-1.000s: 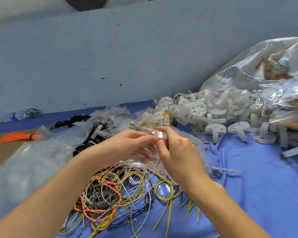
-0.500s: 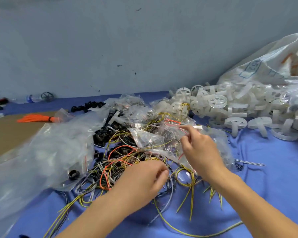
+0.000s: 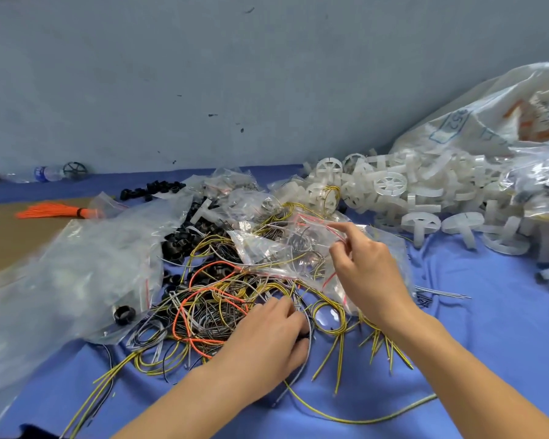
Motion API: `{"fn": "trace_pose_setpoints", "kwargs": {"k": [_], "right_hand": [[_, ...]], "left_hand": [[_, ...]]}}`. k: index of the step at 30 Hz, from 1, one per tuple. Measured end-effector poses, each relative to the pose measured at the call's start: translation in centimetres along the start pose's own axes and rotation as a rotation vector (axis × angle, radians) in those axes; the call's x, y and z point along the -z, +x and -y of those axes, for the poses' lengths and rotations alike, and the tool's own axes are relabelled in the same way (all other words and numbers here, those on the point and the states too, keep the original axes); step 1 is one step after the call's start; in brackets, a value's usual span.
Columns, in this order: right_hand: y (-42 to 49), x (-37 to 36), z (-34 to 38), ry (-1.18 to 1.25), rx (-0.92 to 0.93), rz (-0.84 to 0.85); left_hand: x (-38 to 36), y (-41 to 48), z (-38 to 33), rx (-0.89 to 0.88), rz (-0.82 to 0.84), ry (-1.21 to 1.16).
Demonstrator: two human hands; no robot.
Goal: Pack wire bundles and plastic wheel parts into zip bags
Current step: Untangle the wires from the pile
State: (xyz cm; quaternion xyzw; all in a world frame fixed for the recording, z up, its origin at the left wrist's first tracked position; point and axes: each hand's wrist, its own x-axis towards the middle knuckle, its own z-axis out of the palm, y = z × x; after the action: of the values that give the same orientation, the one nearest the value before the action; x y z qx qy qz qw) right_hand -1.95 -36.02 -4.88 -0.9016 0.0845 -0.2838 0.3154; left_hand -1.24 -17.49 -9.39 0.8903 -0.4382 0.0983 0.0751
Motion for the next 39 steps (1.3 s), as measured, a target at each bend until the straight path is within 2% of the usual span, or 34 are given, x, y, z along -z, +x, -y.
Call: {"fn": "trace_pose_setpoints", "kwargs": {"k": [3,7,11,13,15,16,21,24,26,28,30,32,34,36,39], "right_hand": [[0.2,0.3,-0.2,0.003,-0.013,-0.029],[0.4,0.5,-0.4,0.014,-0.026,-0.054],[0.3,0.3,-0.3,0.030,-0.017,-0.051],[0.3,0.2,-0.3,0.042,-0.018,-0.056],[0.3,0.2,-0.3,0.045,-0.013,-0.072],[0.3,0.3,-0.4,0.042,-0.014,-0.079],[0.3,0.4,-0.4,0.037,-0.017,-0.096],[0.3,0.5,-0.4,0.049,-0.017,-0.088],[0.2,0.5,-0.2,0.052,-0.015,-0.072],[0.1,0.4,0.1,0.046,-0.008,-0.051],[0.0,0.4,0.3,0.053,0.007,-0.035],[-0.2,0.4,0.6,0.045,0.036,-0.020],[-0.6,0.4,1.1,0.019,0.076,0.009],[-1.3,0.3,1.8,-0.019,0.121,0.044],[-2.4,-0.1,2.9,-0.111,0.206,0.073]], "left_hand": [[1.1,0.7,0.6,0.051,-0.099,-0.387],[3.4,1.9,2.2,0.355,-0.241,-0.818],[4.4,3.2,4.5,0.665,-0.293,-1.111],[4.6,3.6,5.4,0.845,-0.320,-1.353],[4.9,3.7,6.0,0.911,-0.326,-1.649],[5.0,3.7,6.4,0.915,-0.333,-1.724],[5.8,4.0,7.5,0.921,-0.509,-1.580],[6.7,4.1,8.0,0.825,-0.623,-1.504],[7.3,4.0,8.4,0.715,-0.626,-1.527],[7.9,3.9,8.6,0.613,-0.535,-1.629],[8.4,3.5,8.7,0.566,-0.299,-1.675],[8.5,3.0,8.3,0.511,0.025,-1.555],[8.0,2.8,7.2,0.434,0.249,-1.375],[7.2,3.2,5.6,0.395,0.284,-1.267],[5.9,4.6,3.1,0.412,0.113,-1.306]]}}
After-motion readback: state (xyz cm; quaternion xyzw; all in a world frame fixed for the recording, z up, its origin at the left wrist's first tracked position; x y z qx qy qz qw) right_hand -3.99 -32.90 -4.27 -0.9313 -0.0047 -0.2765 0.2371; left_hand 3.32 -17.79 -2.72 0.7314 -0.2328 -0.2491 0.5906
